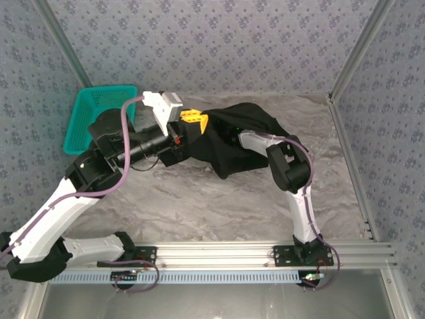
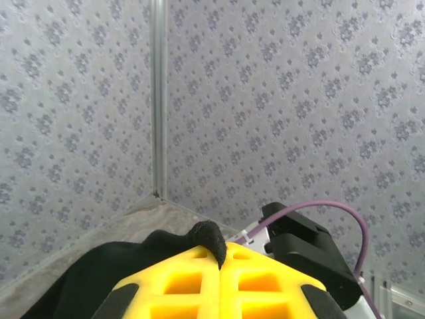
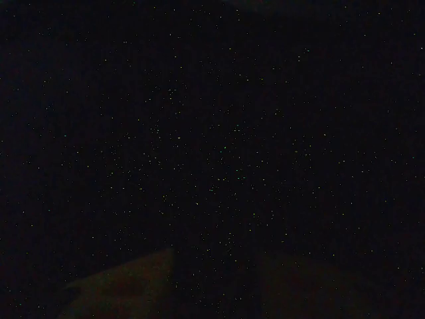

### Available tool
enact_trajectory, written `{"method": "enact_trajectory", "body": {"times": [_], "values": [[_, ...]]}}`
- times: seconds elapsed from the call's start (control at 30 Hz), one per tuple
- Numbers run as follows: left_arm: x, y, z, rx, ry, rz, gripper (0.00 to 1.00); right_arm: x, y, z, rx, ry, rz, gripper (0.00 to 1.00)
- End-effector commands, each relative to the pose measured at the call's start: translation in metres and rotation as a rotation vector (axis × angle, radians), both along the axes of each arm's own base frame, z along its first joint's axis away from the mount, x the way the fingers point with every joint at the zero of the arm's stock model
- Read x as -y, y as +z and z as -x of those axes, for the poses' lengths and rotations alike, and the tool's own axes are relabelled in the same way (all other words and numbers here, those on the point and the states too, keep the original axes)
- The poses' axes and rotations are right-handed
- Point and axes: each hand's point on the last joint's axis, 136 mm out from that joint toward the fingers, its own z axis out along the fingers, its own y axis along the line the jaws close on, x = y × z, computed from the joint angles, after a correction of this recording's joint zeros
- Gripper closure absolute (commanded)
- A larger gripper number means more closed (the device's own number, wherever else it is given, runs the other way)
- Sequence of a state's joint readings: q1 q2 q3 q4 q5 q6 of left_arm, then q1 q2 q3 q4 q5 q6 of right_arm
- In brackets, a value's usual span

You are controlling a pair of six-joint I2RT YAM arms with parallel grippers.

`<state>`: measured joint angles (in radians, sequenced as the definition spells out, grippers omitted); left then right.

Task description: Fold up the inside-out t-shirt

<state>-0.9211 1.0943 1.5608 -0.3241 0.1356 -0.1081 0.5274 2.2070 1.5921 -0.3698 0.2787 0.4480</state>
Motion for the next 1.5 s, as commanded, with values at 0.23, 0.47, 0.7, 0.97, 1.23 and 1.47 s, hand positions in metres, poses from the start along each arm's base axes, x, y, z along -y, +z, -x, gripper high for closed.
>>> {"method": "enact_trajectory", "body": {"times": [0.23, 0.47, 0.7, 0.97, 1.23, 1.47], "values": [[-0.061, -0.005, -0.08, -0.028, 0.476, 0.034, 1.0, 0.012, 0.011, 0.036, -0.065, 0.115, -0.024, 1.0], [-0.097, -0.04, -0.137, -0.126, 0.714, -0.027, 1.0, -0.007, 0.069, 0.057, 0.008, 0.264, -0.175, 1.0], [-0.164, -0.091, -0.22, -0.262, 0.995, -0.117, 1.0, -0.009, 0.103, 0.103, 0.021, 0.432, -0.182, 1.0], [-0.188, -0.146, -0.288, -0.381, 1.083, -0.191, 1.0, -0.032, 0.143, 0.15, 0.067, 0.659, -0.293, 1.0], [-0.136, -0.206, -0.337, -0.47, 0.978, -0.348, 1.0, -0.099, 0.157, 0.176, 0.096, 0.906, -0.306, 1.0], [-0.161, -0.266, -0.372, -0.605, 1.067, -0.468, 1.0, -0.091, 0.17, 0.179, 0.122, 0.95, -0.279, 1.0]]}}
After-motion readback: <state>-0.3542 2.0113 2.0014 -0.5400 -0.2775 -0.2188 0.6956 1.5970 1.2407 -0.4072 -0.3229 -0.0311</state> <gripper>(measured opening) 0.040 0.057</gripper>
